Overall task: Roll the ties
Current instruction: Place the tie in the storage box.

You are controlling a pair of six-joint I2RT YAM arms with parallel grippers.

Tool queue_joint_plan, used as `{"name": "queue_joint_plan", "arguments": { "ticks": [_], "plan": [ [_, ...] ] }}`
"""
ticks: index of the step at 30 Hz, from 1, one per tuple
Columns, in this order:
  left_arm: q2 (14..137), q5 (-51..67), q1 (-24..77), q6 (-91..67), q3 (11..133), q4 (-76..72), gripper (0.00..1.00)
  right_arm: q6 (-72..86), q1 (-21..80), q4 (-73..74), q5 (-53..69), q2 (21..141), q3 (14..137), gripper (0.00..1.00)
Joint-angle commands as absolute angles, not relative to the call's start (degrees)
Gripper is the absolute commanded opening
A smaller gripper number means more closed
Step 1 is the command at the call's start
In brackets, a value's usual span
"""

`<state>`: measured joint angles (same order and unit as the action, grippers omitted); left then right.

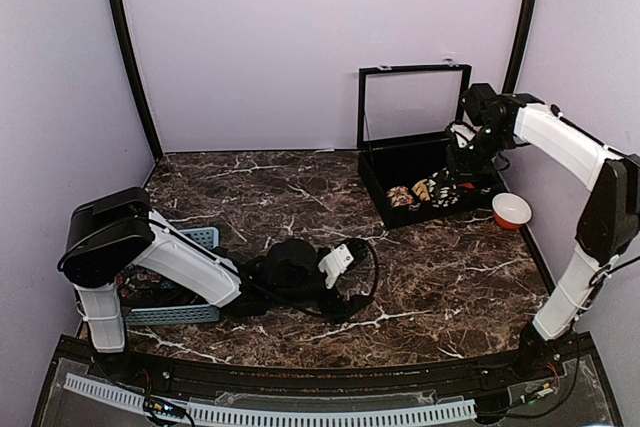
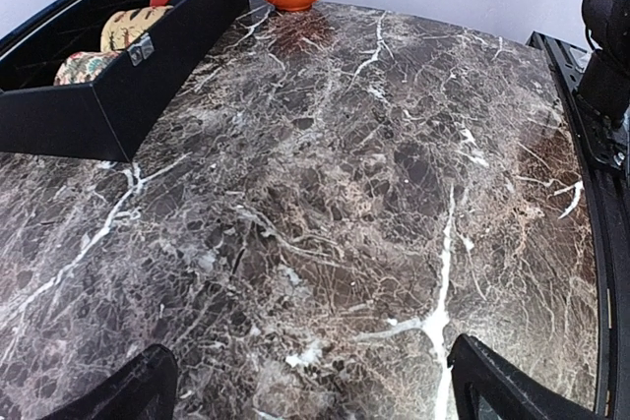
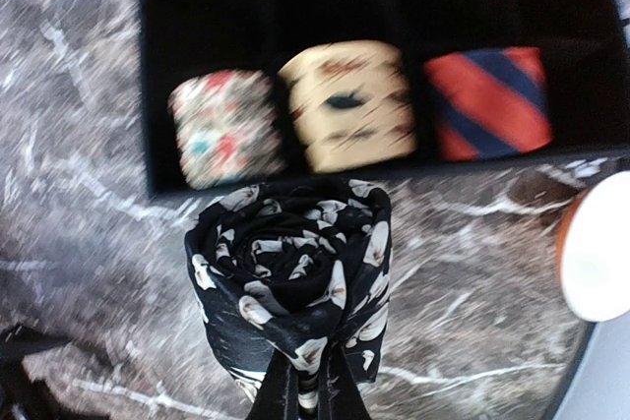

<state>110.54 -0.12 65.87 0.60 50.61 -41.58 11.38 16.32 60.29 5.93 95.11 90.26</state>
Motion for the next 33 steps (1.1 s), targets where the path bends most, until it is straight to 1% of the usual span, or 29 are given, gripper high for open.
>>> {"name": "queue_joint_plan", "arguments": {
  "ticks": [1,3,8,12,19,27,33],
  "plan": [
    [106.1,-2.01,66.08,-0.09,49.11,-39.71,0.99,8.11,13.2,60.67,-4.22,100.05,99.21,0.0],
    [105.32,-3.09,66.09,-0.09,48.68,-39.06,0.99,7.34,11.78,61.72,-7.02,103.21,105.51,0.0],
    [103.32,-5.05,66.0,-0.34,47.28,-38.16,0.99,6.58,8.36,62.9,-13.03,110.13,115.88,0.0],
    [102.39,-5.72,66.01,-0.49,46.35,-37.83,0.99,5.04,6.68,63.32,-17.53,114.68,119.88,0.0],
    [99.81,-9.64,65.96,0.08,44.01,-37.44,0.99,1.53,5.01,61.85,-20.73,119.1,119.21,0.0],
    [97.2,-11.69,66.01,0.75,41.4,-36.27,0.99,-1.63,2.9,60.84,-16.15,123.41,118.45,0.0],
    [95.85,-12.63,65.96,-0.23,40.44,-35.21,0.99,-3.93,1.53,60.29,-14.75,124.88,114.35,0.0]
  ]
}}
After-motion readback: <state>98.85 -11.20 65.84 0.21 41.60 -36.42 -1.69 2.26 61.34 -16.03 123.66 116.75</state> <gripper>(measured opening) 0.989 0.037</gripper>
